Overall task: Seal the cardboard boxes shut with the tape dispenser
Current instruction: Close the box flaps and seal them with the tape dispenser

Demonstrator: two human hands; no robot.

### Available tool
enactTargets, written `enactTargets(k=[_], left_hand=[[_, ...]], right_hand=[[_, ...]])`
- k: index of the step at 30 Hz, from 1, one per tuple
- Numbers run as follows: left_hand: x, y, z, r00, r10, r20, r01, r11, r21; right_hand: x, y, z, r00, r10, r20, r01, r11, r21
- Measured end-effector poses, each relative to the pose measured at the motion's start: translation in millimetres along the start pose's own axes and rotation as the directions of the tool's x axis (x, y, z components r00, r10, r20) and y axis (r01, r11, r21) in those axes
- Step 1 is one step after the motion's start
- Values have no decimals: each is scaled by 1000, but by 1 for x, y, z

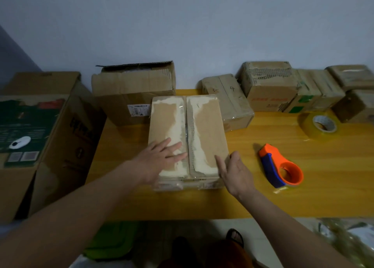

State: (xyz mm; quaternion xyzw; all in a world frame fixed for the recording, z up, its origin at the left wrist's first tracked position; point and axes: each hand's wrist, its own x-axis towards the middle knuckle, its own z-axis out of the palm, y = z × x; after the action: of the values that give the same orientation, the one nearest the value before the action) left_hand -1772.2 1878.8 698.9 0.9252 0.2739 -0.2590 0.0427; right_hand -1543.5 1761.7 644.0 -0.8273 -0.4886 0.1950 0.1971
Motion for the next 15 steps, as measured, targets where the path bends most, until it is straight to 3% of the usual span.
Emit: enactTargets(k=[9, 12, 15], left_hand=[[19, 30, -7, 972, -235, 18, 235, 965, -112], [33, 64, -25, 953, -303, -4, 295, 930, -220], [54, 108, -42, 948, -311, -71, 270, 900, -342]], right_hand=[[27, 29, -29, 995, -39, 92, 32, 996, 86], [28, 68, -38, 997, 68, 20, -68, 997, -35], [33, 107, -47, 971, 231, 57, -202, 929, -311]])
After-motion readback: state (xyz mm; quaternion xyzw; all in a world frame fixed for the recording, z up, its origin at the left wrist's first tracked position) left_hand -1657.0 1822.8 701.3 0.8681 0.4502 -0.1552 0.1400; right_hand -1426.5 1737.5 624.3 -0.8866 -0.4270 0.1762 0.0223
